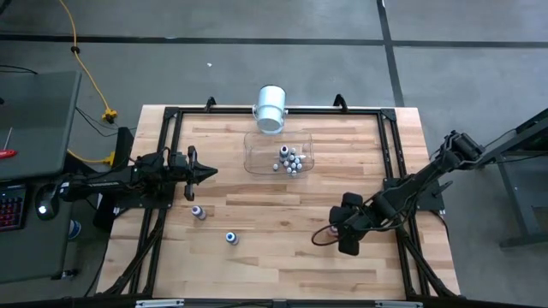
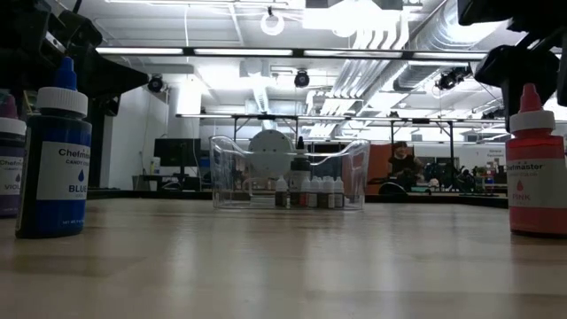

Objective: Pick & Place food coloring
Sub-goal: Put the large pink food coloring bottle into the transparent bin

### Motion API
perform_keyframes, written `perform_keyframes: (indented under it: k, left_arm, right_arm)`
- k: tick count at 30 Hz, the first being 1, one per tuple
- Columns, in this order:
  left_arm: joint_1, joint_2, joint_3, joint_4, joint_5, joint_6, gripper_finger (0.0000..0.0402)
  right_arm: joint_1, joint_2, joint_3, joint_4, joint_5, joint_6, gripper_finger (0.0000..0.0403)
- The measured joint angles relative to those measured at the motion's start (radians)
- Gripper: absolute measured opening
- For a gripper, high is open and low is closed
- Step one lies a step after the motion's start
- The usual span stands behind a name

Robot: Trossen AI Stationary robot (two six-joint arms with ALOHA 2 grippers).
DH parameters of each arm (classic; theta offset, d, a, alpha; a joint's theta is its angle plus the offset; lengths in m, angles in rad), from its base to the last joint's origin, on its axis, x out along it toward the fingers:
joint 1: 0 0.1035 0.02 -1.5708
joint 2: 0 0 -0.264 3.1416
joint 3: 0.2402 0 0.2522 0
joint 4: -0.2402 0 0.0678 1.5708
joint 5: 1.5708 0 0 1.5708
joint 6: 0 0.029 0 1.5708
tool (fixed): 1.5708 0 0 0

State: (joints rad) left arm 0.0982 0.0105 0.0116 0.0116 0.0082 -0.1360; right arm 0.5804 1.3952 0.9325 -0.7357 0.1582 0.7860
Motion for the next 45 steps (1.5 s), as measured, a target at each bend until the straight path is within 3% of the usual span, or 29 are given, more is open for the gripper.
perform_keyframes:
  k: [15,34,45]
  left_arm:
    - [0.000,0.000,0.000,0.000,0.000,0.000,0.0001]
    - [0.000,0.000,0.000,0.000,0.000,0.000,0.0001]
    - [0.000,0.000,0.000,0.000,0.000,0.000,0.0001]
  right_arm:
    - [-0.032,0.000,0.000,0.000,0.000,0.000,0.0227]
    - [-0.031,0.019,0.000,0.007,-0.035,0.000,0.0203]
    - [-0.032,0.019,0.000,0.006,-0.037,0.000,0.0142]
